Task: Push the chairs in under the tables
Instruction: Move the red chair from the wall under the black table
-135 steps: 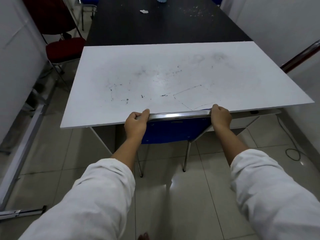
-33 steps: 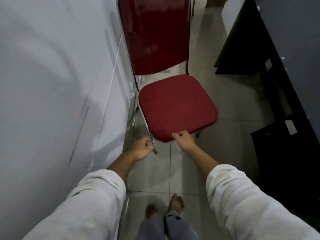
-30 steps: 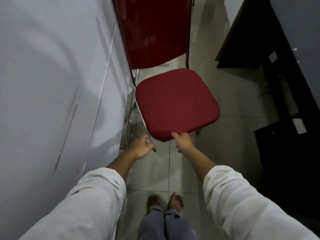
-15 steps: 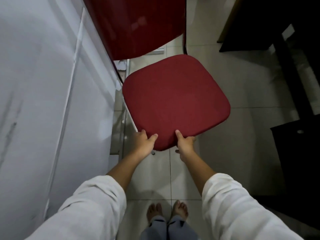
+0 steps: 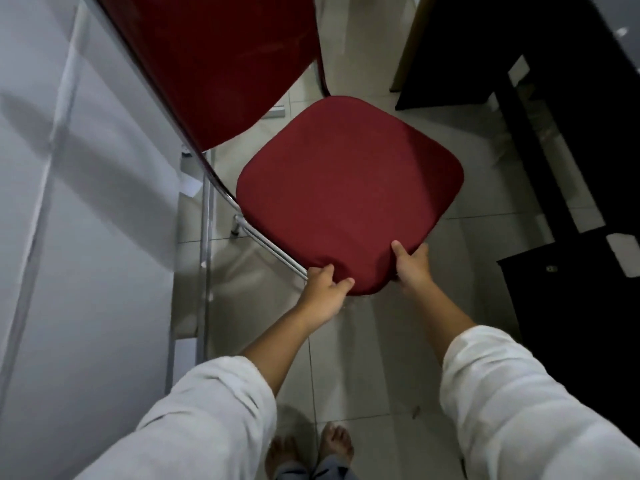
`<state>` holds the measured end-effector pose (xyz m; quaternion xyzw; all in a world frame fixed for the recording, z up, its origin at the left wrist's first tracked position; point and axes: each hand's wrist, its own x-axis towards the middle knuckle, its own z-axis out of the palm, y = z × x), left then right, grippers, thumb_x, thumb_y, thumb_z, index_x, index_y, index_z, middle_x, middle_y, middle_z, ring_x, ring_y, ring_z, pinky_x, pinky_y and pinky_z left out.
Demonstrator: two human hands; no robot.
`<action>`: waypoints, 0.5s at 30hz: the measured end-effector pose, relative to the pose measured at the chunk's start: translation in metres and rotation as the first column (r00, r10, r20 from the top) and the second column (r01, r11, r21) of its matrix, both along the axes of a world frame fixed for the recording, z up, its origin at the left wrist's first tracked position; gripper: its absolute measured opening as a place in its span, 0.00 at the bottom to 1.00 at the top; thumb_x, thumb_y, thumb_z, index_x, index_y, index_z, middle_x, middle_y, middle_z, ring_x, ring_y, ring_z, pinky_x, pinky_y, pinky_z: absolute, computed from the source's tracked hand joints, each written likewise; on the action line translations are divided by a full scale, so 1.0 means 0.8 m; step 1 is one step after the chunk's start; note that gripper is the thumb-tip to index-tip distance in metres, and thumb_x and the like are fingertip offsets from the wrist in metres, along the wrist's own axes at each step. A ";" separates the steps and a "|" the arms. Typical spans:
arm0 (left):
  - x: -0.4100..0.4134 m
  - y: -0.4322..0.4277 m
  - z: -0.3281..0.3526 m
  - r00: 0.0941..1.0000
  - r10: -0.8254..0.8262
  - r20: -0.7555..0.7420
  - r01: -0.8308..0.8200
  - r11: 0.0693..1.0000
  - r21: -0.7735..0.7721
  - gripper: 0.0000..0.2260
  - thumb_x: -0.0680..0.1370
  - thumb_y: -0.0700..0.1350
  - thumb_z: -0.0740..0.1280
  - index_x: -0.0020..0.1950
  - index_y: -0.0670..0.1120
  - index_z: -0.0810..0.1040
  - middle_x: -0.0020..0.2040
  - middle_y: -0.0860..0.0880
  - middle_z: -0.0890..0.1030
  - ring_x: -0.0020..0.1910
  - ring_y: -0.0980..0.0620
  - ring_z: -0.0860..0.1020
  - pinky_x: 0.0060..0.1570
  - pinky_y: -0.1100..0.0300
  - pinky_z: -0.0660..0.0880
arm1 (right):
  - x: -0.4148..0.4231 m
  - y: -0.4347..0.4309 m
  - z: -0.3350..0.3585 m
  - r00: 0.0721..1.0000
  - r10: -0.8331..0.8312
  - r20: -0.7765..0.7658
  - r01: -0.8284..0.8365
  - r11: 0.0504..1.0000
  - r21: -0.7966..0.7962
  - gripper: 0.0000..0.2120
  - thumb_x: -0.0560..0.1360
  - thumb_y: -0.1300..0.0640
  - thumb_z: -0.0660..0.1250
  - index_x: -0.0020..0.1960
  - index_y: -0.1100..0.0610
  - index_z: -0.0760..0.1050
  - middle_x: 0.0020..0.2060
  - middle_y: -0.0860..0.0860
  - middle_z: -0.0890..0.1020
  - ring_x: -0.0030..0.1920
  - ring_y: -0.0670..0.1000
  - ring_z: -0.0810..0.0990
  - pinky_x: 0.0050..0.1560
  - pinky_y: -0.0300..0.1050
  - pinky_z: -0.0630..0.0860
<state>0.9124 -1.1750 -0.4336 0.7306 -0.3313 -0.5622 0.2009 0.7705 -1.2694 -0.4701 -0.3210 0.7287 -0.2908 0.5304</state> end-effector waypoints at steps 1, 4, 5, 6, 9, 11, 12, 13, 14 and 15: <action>-0.007 -0.013 0.001 0.999 -0.030 -0.013 0.030 0.999 -0.018 0.14 0.76 0.50 0.65 0.56 0.42 0.75 0.65 0.41 0.71 0.60 0.45 0.76 0.58 0.62 0.69 | -0.006 -0.012 0.005 1.000 0.014 -0.019 -0.015 0.999 -0.032 0.27 0.78 0.60 0.63 0.74 0.60 0.57 0.70 0.56 0.69 0.69 0.56 0.70 0.72 0.54 0.65; -0.024 -0.046 0.005 0.995 -0.064 -0.071 0.063 0.998 -0.019 0.28 0.77 0.53 0.64 0.72 0.40 0.67 0.72 0.44 0.64 0.70 0.47 0.68 0.67 0.61 0.63 | -0.016 -0.043 0.011 0.996 0.068 -0.063 -0.074 0.993 -0.087 0.30 0.77 0.66 0.60 0.76 0.61 0.53 0.72 0.57 0.67 0.71 0.55 0.68 0.73 0.49 0.63; -0.028 -0.054 0.008 0.994 -0.074 -0.084 0.073 0.997 -0.015 0.29 0.77 0.53 0.63 0.74 0.40 0.64 0.74 0.43 0.62 0.72 0.47 0.65 0.70 0.59 0.61 | -0.018 -0.049 0.014 0.993 0.091 -0.080 -0.098 0.991 -0.090 0.31 0.77 0.67 0.60 0.76 0.61 0.52 0.73 0.57 0.66 0.71 0.55 0.67 0.73 0.49 0.62; -0.030 -0.061 0.013 0.991 -0.088 -0.097 0.089 0.996 -0.002 0.28 0.78 0.51 0.63 0.75 0.41 0.62 0.76 0.43 0.61 0.74 0.46 0.63 0.71 0.58 0.59 | -0.020 -0.055 0.017 0.989 0.111 -0.101 -0.121 0.989 -0.091 0.32 0.76 0.68 0.60 0.77 0.61 0.51 0.73 0.57 0.65 0.71 0.55 0.67 0.73 0.49 0.62; -0.027 -0.072 0.026 0.987 -0.133 -0.091 0.137 0.990 0.031 0.26 0.80 0.50 0.61 0.76 0.43 0.61 0.76 0.44 0.64 0.74 0.46 0.64 0.73 0.54 0.61 | -0.022 -0.060 0.029 0.976 0.157 -0.149 -0.166 0.985 -0.049 0.31 0.76 0.68 0.58 0.77 0.63 0.51 0.72 0.59 0.66 0.71 0.57 0.68 0.73 0.48 0.63; -0.016 -0.073 0.041 0.985 -0.165 -0.053 0.167 0.985 0.040 0.24 0.81 0.49 0.60 0.75 0.43 0.62 0.74 0.43 0.66 0.73 0.46 0.66 0.72 0.53 0.63 | -0.020 -0.058 0.041 0.972 0.176 -0.158 -0.182 0.983 -0.022 0.29 0.76 0.69 0.55 0.76 0.63 0.54 0.71 0.59 0.68 0.70 0.57 0.69 0.70 0.45 0.64; -0.010 -0.072 0.051 0.984 -0.176 -0.027 0.177 0.984 0.038 0.23 0.81 0.49 0.59 0.74 0.42 0.63 0.74 0.43 0.67 0.72 0.45 0.66 0.72 0.53 0.63 | -0.017 -0.055 0.050 0.968 0.190 -0.164 -0.196 0.981 -0.018 0.27 0.76 0.69 0.55 0.75 0.64 0.57 0.70 0.60 0.69 0.70 0.58 0.69 0.69 0.45 0.64; -0.003 -0.072 0.062 0.984 -0.180 -0.003 0.180 0.983 0.030 0.22 0.81 0.48 0.59 0.74 0.42 0.64 0.73 0.43 0.67 0.72 0.45 0.67 0.71 0.54 0.63 | -0.013 -0.052 0.060 0.962 0.208 -0.177 -0.214 0.977 -0.017 0.26 0.76 0.68 0.54 0.74 0.64 0.58 0.70 0.60 0.70 0.70 0.59 0.69 0.68 0.44 0.64; 0.005 -0.073 0.074 0.983 -0.182 0.019 0.181 0.983 0.015 0.22 0.81 0.48 0.59 0.74 0.43 0.65 0.73 0.43 0.68 0.71 0.46 0.67 0.71 0.54 0.63 | -0.009 -0.050 0.070 0.952 0.229 -0.203 -0.237 0.971 -0.018 0.26 0.76 0.68 0.55 0.74 0.64 0.59 0.70 0.60 0.69 0.70 0.59 0.68 0.68 0.44 0.64; 0.013 -0.074 0.092 0.982 -0.181 0.047 0.181 0.983 -0.005 0.22 0.81 0.48 0.59 0.73 0.43 0.66 0.72 0.43 0.69 0.71 0.46 0.68 0.71 0.55 0.63 | -0.004 -0.047 0.084 0.941 0.250 -0.227 -0.261 0.965 -0.017 0.26 0.77 0.67 0.55 0.74 0.65 0.58 0.70 0.61 0.68 0.71 0.60 0.68 0.69 0.45 0.63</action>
